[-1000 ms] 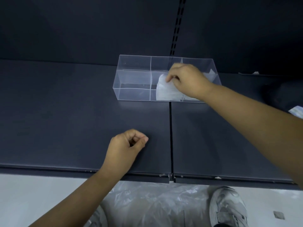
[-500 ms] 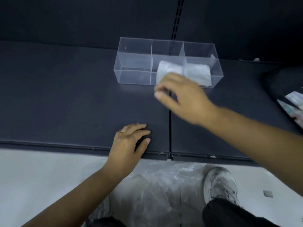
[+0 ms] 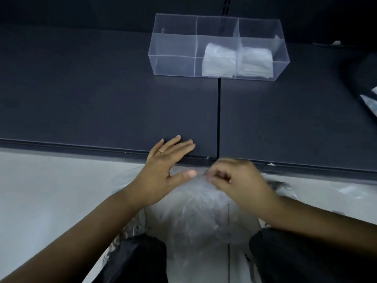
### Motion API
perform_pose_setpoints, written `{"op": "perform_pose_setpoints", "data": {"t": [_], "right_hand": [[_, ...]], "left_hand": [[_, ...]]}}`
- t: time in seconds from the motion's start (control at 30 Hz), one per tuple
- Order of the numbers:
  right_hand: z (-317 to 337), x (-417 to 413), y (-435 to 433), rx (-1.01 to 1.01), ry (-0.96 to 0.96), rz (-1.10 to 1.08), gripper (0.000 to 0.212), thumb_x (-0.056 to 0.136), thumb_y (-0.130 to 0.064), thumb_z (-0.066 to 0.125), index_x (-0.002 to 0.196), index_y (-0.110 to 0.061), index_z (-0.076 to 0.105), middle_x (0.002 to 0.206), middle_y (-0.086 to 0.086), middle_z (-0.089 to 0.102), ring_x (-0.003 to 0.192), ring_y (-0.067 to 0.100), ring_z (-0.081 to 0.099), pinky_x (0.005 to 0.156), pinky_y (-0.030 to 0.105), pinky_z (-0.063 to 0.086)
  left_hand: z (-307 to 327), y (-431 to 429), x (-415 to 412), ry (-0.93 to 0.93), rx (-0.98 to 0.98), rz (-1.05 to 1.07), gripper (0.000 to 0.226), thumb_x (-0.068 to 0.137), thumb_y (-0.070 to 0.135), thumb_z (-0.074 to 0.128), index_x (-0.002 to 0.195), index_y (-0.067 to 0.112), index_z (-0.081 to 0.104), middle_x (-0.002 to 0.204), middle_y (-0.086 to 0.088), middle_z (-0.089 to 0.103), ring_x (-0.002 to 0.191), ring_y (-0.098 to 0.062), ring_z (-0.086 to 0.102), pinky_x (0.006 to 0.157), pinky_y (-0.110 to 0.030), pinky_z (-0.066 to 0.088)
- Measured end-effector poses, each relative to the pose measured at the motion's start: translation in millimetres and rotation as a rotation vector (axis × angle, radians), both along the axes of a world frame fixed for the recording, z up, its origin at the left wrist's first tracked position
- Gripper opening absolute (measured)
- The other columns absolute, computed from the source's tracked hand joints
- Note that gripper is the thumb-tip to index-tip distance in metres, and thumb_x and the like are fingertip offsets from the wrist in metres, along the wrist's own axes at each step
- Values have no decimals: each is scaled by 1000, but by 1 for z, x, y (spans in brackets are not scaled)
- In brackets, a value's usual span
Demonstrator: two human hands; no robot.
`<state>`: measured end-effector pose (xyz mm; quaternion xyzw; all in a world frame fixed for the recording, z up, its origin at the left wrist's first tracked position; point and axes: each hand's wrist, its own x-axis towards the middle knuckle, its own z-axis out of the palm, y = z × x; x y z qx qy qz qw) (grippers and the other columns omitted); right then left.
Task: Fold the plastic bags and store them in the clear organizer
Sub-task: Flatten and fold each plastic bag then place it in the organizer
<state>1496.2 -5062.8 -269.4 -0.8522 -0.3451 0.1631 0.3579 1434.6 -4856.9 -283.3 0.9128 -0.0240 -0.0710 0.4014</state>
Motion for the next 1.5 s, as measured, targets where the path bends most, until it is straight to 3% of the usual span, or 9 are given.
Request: {"op": "perform_pose_setpoints", "data": {"t": [0.1,0.27,0.53,0.67,0.83,1.0,1.1,1.33,1.5], "right_hand": [[35,28,0,221,362,-215,8,81,-14,74,74,-17,72,59,-4,66,40,5,51,43,19,45],[60,87,-14,338,345,-456,7,82,-17,73,75,-15,72,52,-2,61,38,3,43,39,14,36],[62,80,-36,163,-34,-93,53,75,-52,68,124,-43,48,132,-11,41,124,3,43,101,17,35],[35,52,-40,-173,-116,118,90,58,-70,72,136,-46,36,147,-26,11,138,-3,9,111,16,-3],[4,53,-37,-82,-133,-77,22,77,-16,78,97,-12,70,133,-3,46,123,23,44,104,39,32],[13,68,-36,181,330,-151,14,90,-21,61,82,-19,73,103,-4,65,98,5,62,87,20,45],[25,76,-41,137,117,-371,9,90,-16,63,87,-23,69,102,-5,62,98,9,60,91,27,46],[68,24,-6,176,-46,-279,66,67,-75,60,118,-35,48,115,-21,41,110,2,47,91,12,37],[52,33,-1,272,187,-432,25,80,-23,74,102,-23,62,98,-10,61,91,2,57,82,14,45]], "left_hand": [[13,-8,3,132,-154,-25,64,68,75,62,127,57,44,132,42,37,126,26,22,101,2,17],[33,-7,29,106,-551,352,18,77,35,70,75,18,75,72,-1,73,66,-6,67,64,-13,49],[29,4,62,112,-635,822,19,89,20,66,72,12,70,57,3,68,50,-6,60,50,-15,47],[24,7,57,-72,-267,893,35,89,37,64,117,16,57,106,7,66,103,-9,61,88,-28,46],[37,-22,46,-308,162,-44,82,74,74,54,141,31,39,142,15,36,140,-2,19,115,-30,9],[35,-31,50,-40,-316,152,6,79,34,73,75,30,71,74,20,68,73,7,61,71,-11,45],[41,-21,53,27,-566,413,20,84,28,69,64,25,69,60,12,65,59,1,61,60,-11,48],[67,-48,50,77,-1012,554,18,91,27,60,87,9,64,72,0,70,63,-10,67,53,-18,50],[68,-47,48,74,-1047,577,58,73,21,70,122,-3,50,92,-14,72,84,-25,71,66,-31,57]]}}
